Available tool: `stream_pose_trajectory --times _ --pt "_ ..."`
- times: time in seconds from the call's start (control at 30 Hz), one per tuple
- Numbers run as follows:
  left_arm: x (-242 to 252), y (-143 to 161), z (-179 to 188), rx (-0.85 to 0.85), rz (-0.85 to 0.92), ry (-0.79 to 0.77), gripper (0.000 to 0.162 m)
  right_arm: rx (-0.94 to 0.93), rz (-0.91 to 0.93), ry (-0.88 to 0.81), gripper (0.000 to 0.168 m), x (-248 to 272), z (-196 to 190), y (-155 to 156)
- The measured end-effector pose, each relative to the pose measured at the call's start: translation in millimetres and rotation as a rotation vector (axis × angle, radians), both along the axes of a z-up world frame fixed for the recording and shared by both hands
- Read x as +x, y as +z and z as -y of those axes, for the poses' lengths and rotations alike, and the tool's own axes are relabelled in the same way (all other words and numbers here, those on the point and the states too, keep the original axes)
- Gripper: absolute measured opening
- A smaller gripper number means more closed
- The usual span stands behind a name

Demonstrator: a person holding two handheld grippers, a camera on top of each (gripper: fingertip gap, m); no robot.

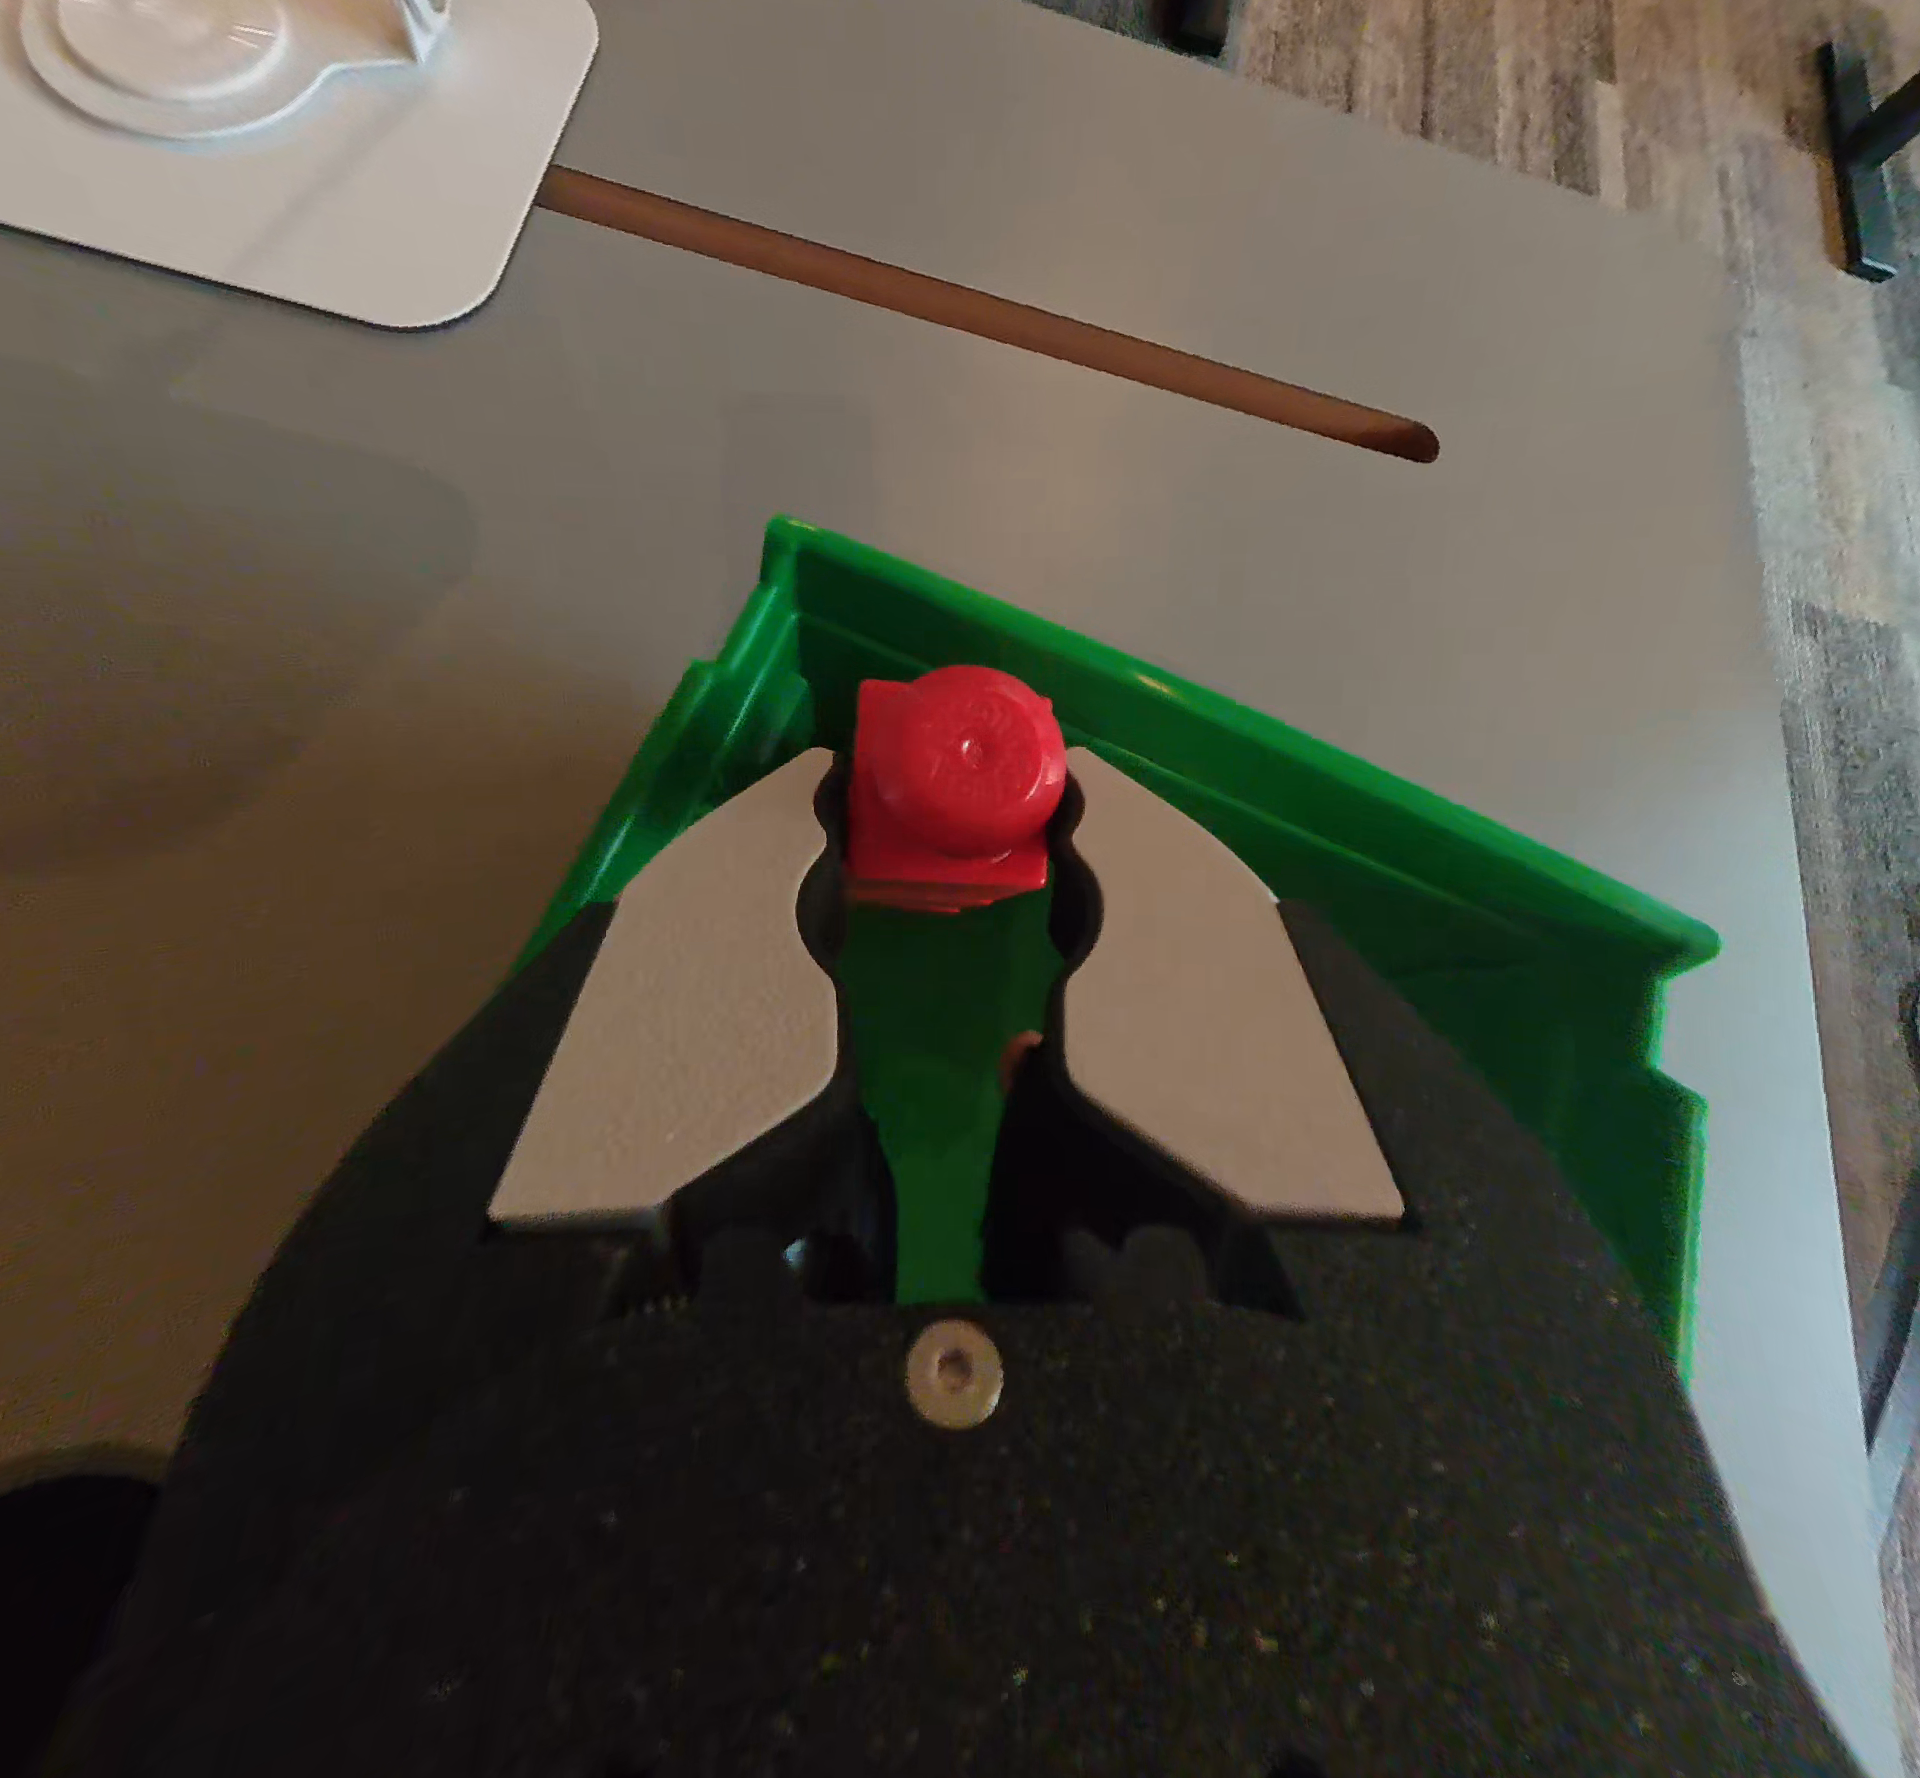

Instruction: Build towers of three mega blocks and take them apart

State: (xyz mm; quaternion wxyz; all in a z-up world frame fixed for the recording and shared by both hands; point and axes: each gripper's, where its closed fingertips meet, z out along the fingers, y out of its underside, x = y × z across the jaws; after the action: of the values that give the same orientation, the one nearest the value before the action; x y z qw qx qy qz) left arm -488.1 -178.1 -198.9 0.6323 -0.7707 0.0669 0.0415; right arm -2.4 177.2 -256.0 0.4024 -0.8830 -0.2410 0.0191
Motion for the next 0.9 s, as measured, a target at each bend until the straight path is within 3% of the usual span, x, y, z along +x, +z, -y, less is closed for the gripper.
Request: stream_pose_trajectory --times 0.43,0.57,0.7,0.9 --pt "-5.5 -5.9 3.6 -0.008 0.011 0.012 0.075 -0.007 0.022 -0.086 0.037 2.0 -1.8 -3.0" --pt "-6.8 -7.8 4.7 -0.014 0.008 0.016 0.075 0.009 0.000 -0.087 0.043 0.2 -1.1 2.9" --pt "-6.7 -8.8 4.9 -0.016 -0.005 0.018 0.075 0.059 -0.029 -0.073 0.055 -1.9 4.4 18.1" --pt "-6.6 -10.8 6.0 0.007 0.019 0.041 0.075 0.244 -0.269 0.003 0.074 -25.9 29.3 70.4"
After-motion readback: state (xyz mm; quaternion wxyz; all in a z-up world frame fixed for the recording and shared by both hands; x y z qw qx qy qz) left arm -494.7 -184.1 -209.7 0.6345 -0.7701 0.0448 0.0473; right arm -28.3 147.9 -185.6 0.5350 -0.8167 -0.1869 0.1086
